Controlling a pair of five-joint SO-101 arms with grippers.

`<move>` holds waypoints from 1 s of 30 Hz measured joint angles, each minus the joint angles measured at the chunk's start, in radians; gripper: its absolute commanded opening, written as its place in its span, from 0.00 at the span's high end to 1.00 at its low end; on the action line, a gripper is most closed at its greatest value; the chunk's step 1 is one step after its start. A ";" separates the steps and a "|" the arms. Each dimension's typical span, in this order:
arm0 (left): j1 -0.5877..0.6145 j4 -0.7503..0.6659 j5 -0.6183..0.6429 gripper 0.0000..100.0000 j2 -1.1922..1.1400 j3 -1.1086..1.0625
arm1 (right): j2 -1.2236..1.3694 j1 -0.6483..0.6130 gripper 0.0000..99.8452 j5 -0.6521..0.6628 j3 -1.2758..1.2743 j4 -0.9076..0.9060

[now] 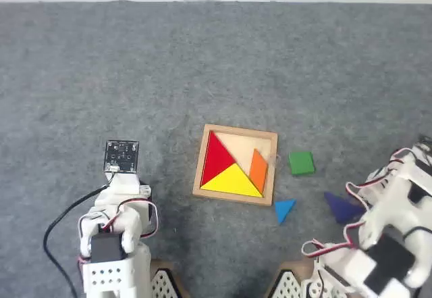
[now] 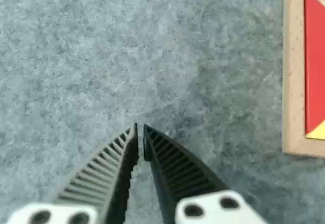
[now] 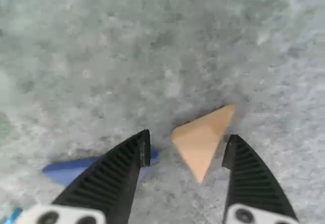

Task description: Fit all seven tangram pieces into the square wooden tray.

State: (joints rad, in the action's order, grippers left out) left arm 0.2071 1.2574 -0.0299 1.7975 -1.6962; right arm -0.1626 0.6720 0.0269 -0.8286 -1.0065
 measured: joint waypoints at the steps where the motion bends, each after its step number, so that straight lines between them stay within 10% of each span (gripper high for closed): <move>1: 0.000 0.000 0.000 0.98 0.000 0.000 | 0.011 0.009 0.75 0.000 0.000 0.003; 30: 0.000 0.000 0.000 0.98 0.000 0.000 | 0.025 -0.015 0.85 0.000 0.115 -0.109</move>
State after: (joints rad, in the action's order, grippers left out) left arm 0.2071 1.2574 -0.0299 1.7975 -1.6962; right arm -0.1381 0.6567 0.0269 -0.7135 -1.1155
